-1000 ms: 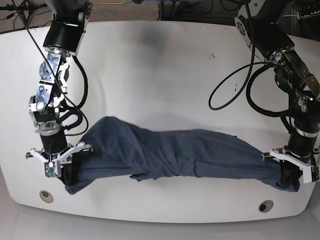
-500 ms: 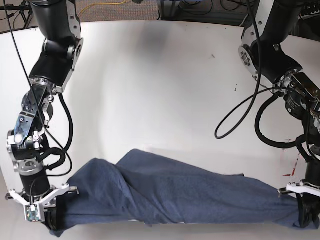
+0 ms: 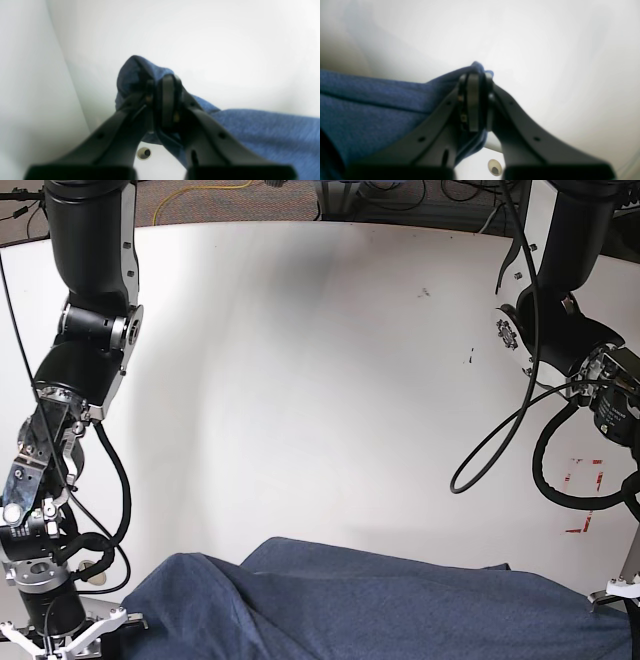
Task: Fold the T-shirt properly
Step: 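Lift the T-shirt with both grippers and stretch it apart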
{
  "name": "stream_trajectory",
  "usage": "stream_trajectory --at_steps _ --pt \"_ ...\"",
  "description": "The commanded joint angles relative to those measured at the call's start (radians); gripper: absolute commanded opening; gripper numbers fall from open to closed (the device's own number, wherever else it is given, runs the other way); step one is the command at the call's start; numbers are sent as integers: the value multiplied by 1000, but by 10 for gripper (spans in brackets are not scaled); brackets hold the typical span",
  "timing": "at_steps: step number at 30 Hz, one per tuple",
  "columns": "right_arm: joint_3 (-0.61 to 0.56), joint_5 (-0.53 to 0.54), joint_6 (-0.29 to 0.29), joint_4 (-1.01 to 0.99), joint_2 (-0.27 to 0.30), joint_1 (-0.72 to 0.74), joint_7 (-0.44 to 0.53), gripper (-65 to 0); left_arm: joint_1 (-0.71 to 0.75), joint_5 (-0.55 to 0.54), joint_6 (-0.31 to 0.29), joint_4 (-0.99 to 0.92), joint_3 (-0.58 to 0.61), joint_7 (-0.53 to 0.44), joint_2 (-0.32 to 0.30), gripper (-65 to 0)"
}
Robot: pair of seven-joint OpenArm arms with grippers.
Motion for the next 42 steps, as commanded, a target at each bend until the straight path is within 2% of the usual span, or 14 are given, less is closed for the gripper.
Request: stream_trajectory --at_steps 1,27,34,42 --pt "6 -8 -15 4 24 47 18 -617 -28 8 5 11 0 -30 -9 -650" --pt "5 -8 -15 4 29 9 18 -617 20 3 5 9 2 -10 0 -650" --pt "5 -8 -15 4 50 11 18 -617 20 3 5 9 4 -10 2 -650" --pt "5 -8 -15 4 50 8 18 -617 21 3 5 9 4 -10 2 -650"
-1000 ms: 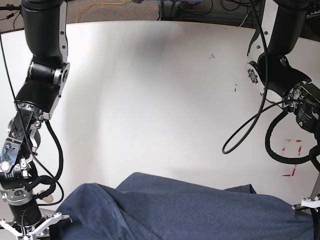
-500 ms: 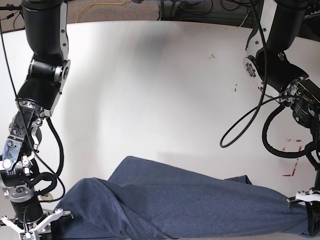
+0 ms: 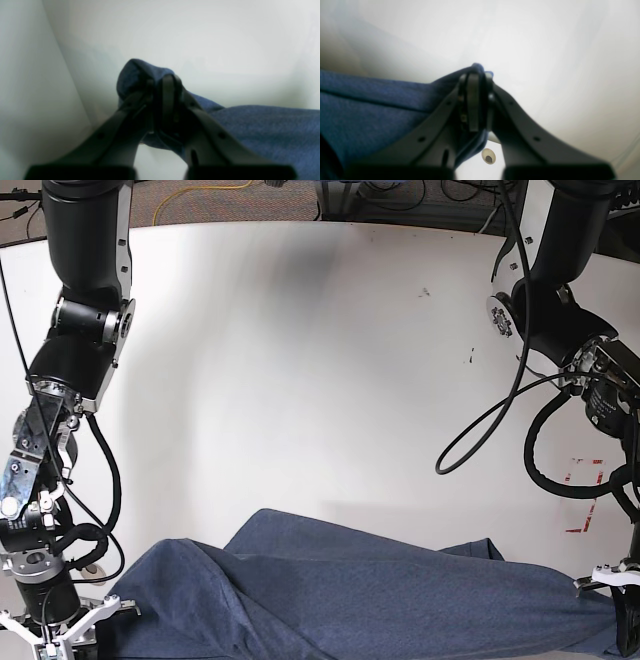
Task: Fold the T-shirt properly
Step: 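Lift the T-shirt with both grippers and stretch it apart, then drag the held T-shirt back across the table with both grippers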
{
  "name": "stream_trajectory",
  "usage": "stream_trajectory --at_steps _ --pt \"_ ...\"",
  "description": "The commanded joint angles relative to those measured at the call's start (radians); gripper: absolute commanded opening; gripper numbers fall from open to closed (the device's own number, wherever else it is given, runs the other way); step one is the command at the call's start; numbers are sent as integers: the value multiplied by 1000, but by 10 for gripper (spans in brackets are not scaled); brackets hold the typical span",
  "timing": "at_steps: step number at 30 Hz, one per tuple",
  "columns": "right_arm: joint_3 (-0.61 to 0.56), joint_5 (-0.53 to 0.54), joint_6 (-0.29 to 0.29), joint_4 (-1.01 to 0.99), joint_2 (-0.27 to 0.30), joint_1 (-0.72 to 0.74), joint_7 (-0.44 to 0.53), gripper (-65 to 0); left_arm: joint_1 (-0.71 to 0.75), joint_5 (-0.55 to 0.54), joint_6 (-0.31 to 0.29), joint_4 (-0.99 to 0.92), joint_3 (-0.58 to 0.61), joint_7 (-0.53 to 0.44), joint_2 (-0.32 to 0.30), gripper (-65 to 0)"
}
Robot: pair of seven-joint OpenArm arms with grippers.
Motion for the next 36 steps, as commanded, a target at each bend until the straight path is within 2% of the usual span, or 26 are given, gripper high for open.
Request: stream_trajectory --at_steps 1,19,24,31,36 --pt "6 -5 -15 11 13 31 26 -617 -25 -2 6 12 0 -36 -7 -650" --pt "6 -5 -15 17 12 -23 26 -617 31 -5 4 12 0 -36 -1 -650" --pt "9 -5 -15 17 12 -34 27 -617 64 -38 4 12 -4 -36 4 -650" --pt "13 -5 -15 28 12 -103 27 -618 130 -45 4 11 -6 -36 2 -650" --pt "49 5 -15 66 7 -221 29 -618 225 -45 4 11 -6 -36 1 -650"
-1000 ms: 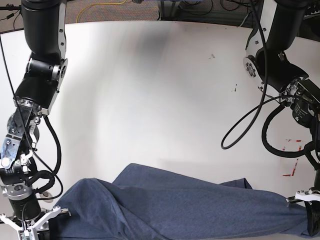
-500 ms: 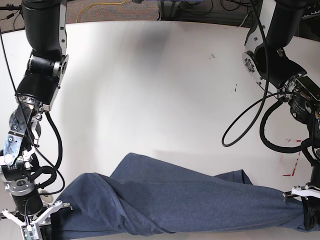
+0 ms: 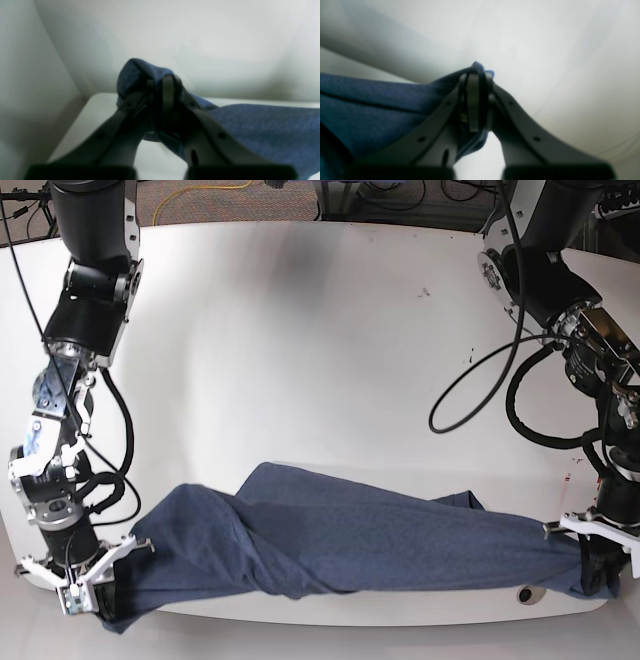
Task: Fold the T-shirt properly
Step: 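Drag the held T-shirt back across the table with both grippers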
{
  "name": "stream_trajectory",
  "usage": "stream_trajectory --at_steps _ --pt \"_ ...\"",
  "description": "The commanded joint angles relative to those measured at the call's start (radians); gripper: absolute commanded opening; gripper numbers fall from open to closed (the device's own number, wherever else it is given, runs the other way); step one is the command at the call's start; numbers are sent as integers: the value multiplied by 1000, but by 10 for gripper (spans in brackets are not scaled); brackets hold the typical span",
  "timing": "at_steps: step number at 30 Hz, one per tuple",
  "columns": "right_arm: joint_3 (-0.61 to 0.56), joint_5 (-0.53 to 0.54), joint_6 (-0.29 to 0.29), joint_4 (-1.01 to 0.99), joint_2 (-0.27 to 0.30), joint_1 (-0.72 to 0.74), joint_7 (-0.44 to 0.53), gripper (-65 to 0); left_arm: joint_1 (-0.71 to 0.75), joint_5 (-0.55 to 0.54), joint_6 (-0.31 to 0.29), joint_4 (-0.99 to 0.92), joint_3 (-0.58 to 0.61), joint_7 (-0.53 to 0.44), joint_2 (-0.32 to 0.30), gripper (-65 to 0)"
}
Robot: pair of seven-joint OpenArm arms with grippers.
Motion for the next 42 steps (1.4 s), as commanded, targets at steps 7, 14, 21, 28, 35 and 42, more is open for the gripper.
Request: stream_trajectory --at_steps 7,14,21,28,35,42 --pt "73 -8 -14 83 -41 -199 21 -618 174 -5 1 12 -35 -31 -12 -650" --pt "130 -1 -14 102 -101 -395 26 -620 375 -4 1 -2 -42 -31 -12 -650" --pt "166 0 -13 102 -156 -584 87 -620 547 -4 1 -34 -44 -31 -13 -650" --pt "176 -8 -13 102 -202 -751 133 -620 673 -2 -80 -100 -46 -31 -53 -650" --pt "174 -4 -13 94 -213 -851 141 -620 722 4 -148 -180 -107 -33 -56 -650" --pt "173 -8 -13 48 -213 -885 146 -620 742 4 -154 -215 -124 -33 -79 -650"
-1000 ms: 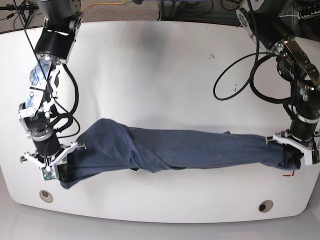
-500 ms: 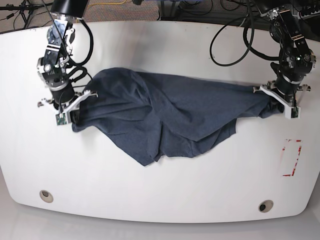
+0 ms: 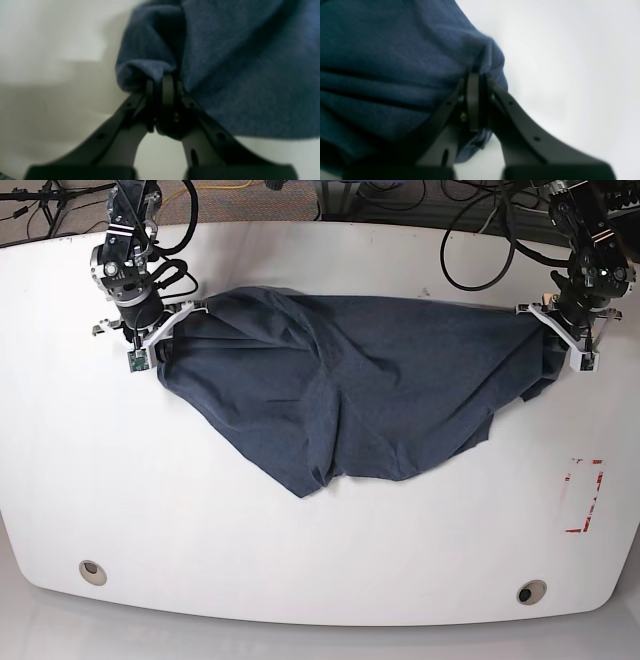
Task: Fold the T-shirt properly
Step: 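Drag the held T-shirt back across the table with both grippers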
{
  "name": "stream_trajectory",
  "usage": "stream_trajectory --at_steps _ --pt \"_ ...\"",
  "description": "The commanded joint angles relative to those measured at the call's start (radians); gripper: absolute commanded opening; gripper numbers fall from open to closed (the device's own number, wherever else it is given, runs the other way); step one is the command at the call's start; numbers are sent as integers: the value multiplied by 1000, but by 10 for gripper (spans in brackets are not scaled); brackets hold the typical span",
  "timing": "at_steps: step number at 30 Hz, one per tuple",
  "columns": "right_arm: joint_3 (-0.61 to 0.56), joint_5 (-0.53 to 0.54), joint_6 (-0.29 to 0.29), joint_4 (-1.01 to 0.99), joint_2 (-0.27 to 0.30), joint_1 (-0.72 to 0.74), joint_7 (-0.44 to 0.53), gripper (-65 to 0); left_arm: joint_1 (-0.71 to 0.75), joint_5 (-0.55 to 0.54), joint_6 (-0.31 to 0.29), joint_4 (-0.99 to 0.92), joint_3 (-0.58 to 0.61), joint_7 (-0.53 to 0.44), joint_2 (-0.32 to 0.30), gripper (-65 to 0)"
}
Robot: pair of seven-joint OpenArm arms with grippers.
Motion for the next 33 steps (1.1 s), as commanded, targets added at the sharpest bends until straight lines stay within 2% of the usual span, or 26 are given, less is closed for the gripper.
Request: stream_trajectory --at_steps 1,12,19,27,33 --pt "2 4 -6 -5 12 -5 22 -620 15 -11 -3 15 -5 -23 -43 -650" --pt "-1 8 -6 -59 12 -5 22 -615 41 -12 -5 18 -4 -23 -48 -650" --pt "-1 0 -6 -59 -15 -5 22 -615 47 -11 -5 18 -7 -23 -48 -650" --pt "-2 2 -6 -59 -22 -14 22 -615 73 -11 -5 18 -4 -23 -46 -649" --pt "-2 7 -6 -59 -23 -25 22 -615 75 -9 -5 17 -4 -23 -46 -543"
